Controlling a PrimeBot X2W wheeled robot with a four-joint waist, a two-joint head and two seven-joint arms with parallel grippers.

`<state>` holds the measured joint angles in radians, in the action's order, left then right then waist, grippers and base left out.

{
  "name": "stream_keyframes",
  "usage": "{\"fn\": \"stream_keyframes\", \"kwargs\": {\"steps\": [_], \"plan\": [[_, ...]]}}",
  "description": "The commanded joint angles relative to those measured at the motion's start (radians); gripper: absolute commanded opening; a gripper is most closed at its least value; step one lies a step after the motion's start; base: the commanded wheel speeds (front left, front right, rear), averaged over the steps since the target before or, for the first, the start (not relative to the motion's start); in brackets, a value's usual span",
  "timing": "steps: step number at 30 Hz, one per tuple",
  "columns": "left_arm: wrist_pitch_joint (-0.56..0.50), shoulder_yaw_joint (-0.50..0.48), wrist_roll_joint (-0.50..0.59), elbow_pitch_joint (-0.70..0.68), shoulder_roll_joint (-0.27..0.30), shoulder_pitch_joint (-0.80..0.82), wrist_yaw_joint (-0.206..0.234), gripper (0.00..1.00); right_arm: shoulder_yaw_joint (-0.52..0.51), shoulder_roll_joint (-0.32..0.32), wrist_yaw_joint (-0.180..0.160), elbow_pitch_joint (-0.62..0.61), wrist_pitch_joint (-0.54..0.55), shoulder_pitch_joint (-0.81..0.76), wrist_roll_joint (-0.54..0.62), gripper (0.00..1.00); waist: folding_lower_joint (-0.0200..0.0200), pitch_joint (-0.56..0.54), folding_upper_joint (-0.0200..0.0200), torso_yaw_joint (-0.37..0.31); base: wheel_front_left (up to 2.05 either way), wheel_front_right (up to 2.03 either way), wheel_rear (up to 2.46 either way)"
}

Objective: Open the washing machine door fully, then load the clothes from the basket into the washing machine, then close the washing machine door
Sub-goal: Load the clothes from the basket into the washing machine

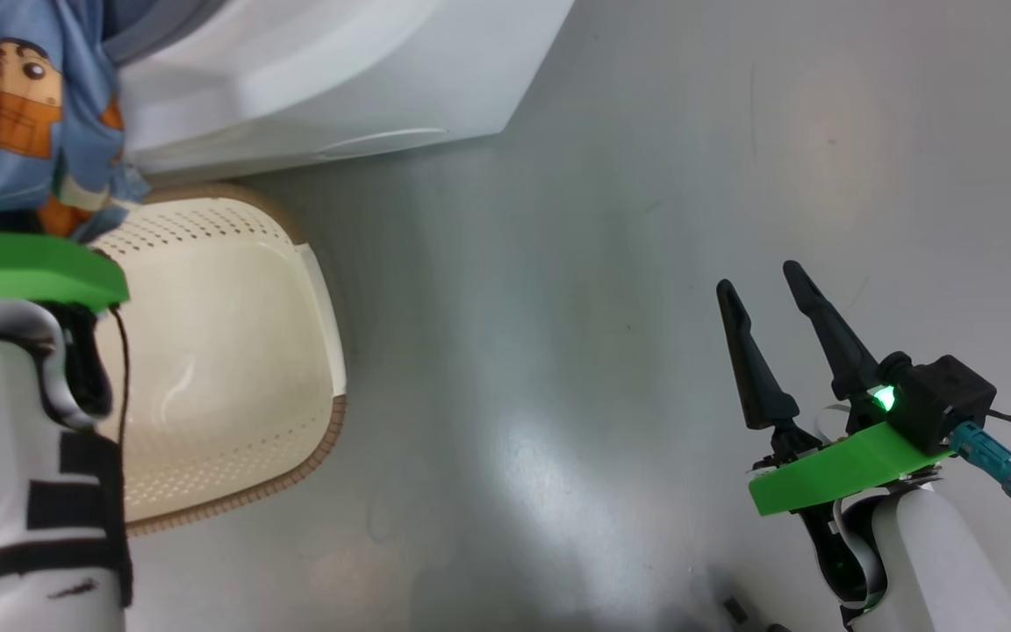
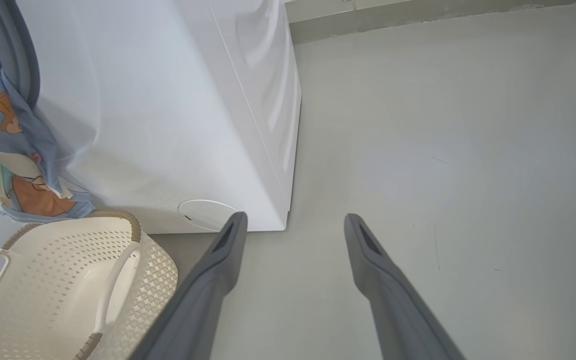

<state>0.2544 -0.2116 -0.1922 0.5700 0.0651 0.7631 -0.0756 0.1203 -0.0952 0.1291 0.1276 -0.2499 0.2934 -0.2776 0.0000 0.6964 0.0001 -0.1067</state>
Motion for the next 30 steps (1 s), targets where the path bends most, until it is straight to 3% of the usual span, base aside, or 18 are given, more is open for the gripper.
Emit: {"fn": "stream_keyframes", "kwargs": {"steps": [1,17,30], "plan": [[0.007,-0.014,0.01,-0.042,0.029,-0.037,-0.006,0.0,0.021,0.003,0.002,-0.014,-0.012,-0.013,-0.013,1.0,0.0,-0.013,-0.0001,0.009,0.0,0.0,0.0],[0.007,0.058,0.033,-0.208,0.002,-0.077,-0.034,0.0,0.028,0.008,0.002,0.009,-0.012,-0.015,-0.024,1.0,0.0,-0.067,-0.0001,0.031,0.0,0.0,0.0],[-0.06,0.065,0.061,-0.166,0.099,0.095,-0.017,0.0,0.037,0.011,0.002,0.01,-0.012,-0.017,-0.032,1.0,0.0,-0.07,-0.0001,0.009,0.0,0.0,0.0]]}}
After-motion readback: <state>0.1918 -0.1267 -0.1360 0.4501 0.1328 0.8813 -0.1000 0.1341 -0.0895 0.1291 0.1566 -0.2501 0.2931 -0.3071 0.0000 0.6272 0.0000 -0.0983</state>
